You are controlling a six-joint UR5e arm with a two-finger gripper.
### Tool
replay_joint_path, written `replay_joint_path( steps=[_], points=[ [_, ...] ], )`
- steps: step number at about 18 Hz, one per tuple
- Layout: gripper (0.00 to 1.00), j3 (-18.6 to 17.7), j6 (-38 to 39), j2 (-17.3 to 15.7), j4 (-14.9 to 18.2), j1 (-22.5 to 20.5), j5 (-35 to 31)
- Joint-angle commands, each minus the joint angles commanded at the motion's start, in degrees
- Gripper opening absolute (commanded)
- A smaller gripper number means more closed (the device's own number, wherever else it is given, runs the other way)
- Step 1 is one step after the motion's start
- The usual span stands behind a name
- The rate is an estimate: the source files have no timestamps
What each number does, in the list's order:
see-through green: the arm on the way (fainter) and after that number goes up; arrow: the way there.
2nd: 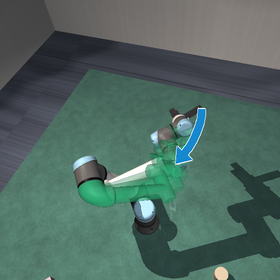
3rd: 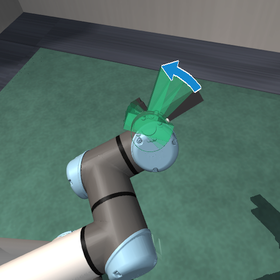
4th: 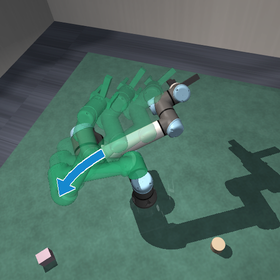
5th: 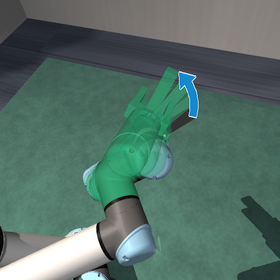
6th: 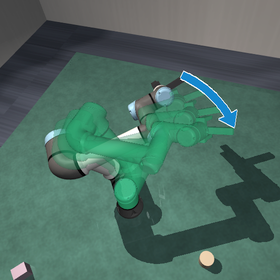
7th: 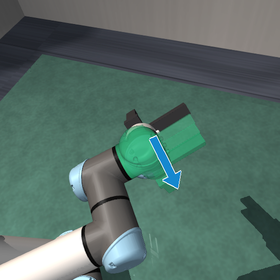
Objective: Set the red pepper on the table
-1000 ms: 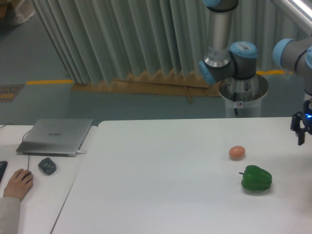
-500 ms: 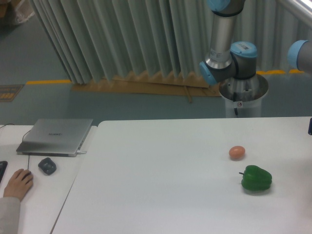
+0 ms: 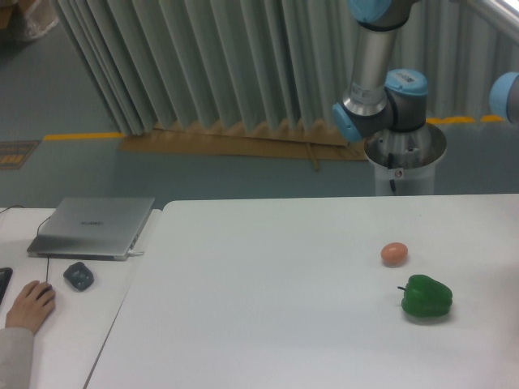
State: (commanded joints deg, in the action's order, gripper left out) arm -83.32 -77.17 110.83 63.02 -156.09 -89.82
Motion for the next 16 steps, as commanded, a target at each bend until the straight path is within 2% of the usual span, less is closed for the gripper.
replay_joint_path(
  steps=[7, 10, 13, 16],
  points=[
    [1.0, 0.9, -0.3, 2.9, -0.1, -0.7, -0.7],
    [1.0, 2.7, -0.4, 3.7, -0.3, -0.8, -0.5],
    [1.0, 3.4, -0.5, 6.1, -3.6, -1.8, -0.4],
    [1.0, 4.2, -1.1, 7.4, -4.2, -2.4, -0.1]
  ],
)
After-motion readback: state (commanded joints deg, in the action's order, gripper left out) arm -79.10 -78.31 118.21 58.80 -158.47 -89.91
